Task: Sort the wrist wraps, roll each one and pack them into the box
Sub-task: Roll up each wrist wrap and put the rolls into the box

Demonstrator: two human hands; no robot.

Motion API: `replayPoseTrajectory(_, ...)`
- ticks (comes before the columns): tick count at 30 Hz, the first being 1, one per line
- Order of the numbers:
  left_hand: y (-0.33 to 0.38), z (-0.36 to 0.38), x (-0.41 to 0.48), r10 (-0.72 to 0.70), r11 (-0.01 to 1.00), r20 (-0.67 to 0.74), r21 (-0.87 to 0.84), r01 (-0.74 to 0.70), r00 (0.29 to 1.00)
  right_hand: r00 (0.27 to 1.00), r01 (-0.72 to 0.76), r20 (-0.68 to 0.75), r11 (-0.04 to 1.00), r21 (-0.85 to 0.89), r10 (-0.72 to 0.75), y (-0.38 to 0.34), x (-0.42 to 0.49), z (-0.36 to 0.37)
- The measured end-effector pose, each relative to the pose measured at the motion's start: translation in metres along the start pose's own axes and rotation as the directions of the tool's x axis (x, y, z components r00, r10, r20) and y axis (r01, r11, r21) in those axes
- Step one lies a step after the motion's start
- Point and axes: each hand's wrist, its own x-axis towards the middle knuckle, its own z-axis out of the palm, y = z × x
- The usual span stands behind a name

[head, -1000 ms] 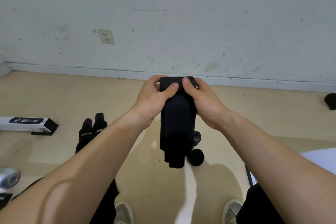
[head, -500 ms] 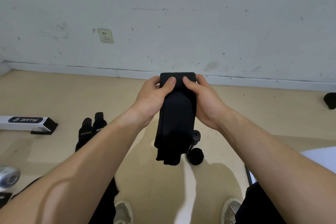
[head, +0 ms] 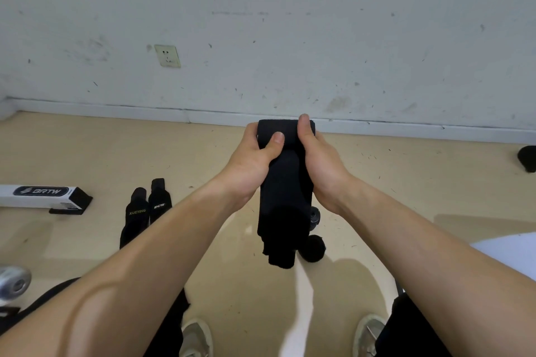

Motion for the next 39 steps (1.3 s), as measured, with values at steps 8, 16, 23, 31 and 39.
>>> replayPoseTrajectory(8,0.005,0.006,-0.006,-0.106,0.991,-0.006,-0.086,0.105,0.994,0.999,0.051,-0.014,0.999,0.016,-0.051,0.002,0.0,0.001)
replayPoseTrajectory(16,0.006,0.004,-0.006,-0.033,0.999,-0.073,-0.031,0.031,0.997,0.999,0.026,0.026,0.994,-0.106,-0.023,-0.005,0.0,-0.002)
replayPoseTrajectory(23,0.009,0.005,-0.007,-0.136,0.987,-0.02,-0.092,0.133,0.991,1.0,0.015,0.007,0.999,0.038,-0.015,-0.006,-0.002,-0.002)
replayPoseTrajectory(31,0.009,0.023,-0.014,-0.236,0.897,-0.002,-0.385,0.217,0.972,0.993,0.031,-0.114,0.984,0.175,-0.011,0.003,-0.002,0.012)
replayPoseTrajectory(39,0.004,0.008,-0.003,-0.091,0.99,-0.124,-0.118,0.077,0.988,0.999,0.023,-0.033,0.997,-0.073,-0.025,0.0,0.004,0.004)
